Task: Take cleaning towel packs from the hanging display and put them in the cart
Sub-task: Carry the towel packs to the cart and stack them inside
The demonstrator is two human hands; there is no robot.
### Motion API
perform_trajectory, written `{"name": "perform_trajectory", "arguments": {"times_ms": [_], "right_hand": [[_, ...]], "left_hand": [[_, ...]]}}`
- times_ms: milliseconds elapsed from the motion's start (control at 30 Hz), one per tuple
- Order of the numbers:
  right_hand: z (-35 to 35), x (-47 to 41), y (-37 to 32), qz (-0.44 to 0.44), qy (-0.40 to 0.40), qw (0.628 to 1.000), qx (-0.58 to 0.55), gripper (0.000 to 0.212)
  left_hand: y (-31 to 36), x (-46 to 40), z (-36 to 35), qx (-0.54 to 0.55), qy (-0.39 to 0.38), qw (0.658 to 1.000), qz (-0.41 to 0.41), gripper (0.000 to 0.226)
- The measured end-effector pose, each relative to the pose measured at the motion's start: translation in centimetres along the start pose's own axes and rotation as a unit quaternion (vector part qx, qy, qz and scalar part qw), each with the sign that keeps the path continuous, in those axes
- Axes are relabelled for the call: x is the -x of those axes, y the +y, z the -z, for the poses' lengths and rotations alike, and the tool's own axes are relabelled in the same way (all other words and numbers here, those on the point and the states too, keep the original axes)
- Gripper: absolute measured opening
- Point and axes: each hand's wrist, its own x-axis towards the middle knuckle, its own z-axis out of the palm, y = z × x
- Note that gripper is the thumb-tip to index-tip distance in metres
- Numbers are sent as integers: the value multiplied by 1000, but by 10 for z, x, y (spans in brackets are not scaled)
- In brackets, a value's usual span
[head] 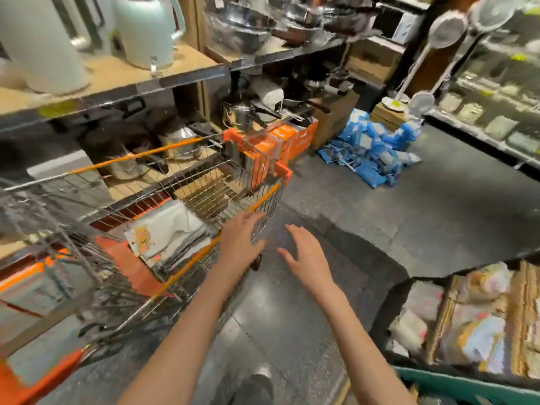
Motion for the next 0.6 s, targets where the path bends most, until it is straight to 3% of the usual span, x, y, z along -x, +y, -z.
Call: {"name": "perform_trajectory", "arguments": {"times_ms": [233,600], "right_hand": [[6,-134,-3,121,-62,991,-1,59],[-110,-273,-86,263,-189,946,9,53]], "left_hand": [[-28,-66,14,12,91,989,119,55],[-174,-98,17,86,154,920,349,60]]}}
